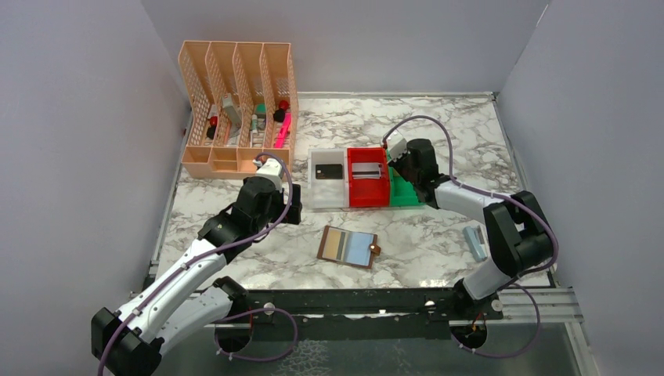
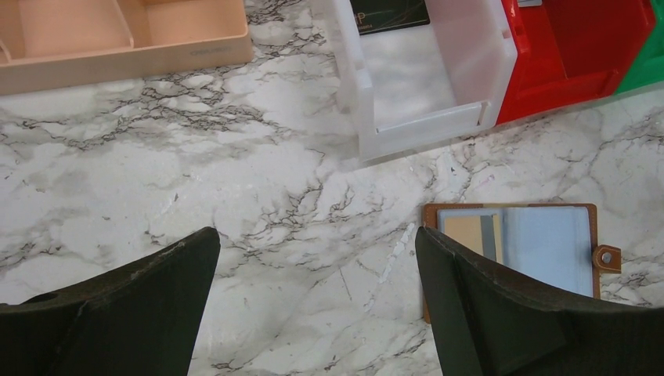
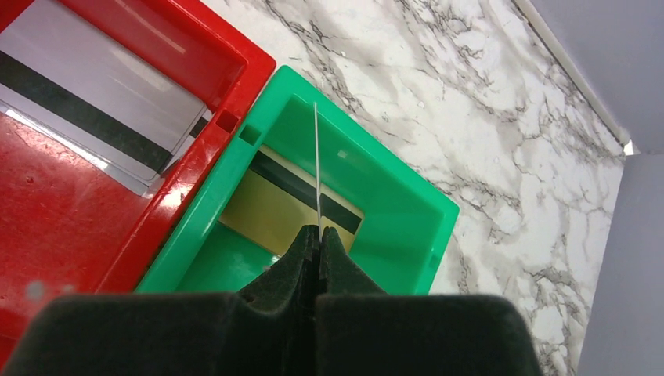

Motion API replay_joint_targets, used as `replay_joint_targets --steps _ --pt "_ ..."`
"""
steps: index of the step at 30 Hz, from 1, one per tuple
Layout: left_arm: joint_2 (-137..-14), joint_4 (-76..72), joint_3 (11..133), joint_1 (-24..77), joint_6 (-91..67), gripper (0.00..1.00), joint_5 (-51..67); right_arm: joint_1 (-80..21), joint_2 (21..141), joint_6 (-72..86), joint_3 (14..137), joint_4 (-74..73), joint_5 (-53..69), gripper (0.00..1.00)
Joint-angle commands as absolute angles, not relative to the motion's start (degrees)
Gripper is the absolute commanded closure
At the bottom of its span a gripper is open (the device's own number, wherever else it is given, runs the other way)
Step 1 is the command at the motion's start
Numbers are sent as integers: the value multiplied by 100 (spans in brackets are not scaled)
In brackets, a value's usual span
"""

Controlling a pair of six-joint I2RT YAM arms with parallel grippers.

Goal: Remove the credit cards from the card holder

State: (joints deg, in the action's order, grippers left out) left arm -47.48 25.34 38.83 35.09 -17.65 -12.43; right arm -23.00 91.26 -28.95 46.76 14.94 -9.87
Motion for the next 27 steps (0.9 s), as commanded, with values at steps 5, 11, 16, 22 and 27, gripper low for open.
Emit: replay_joint_targets --steps 5,11,16,22,27 --pt "-4723 2534 3920 3503 -1644 1 -1467 -2224 9360 -3702 4751 2045 -1113 99" --pt "-4748 2540 3920 3499 -1652 1 -1459 -2149 9587 -3834 4898 1924 -1220 99" --pt "-4780 2538 3928 3495 -1652 1 -1409 -2137 9503 -3896 4791 2059 -1052 99" --pt "-4824 2547 3937 3490 -1644 1 -1362 -2127 9573 -3964 4786 2061 -982 93" --pt "-4847 2546 3938 3490 -1644 1 -1336 -2118 9692 -4008 4844 1983 -860 91"
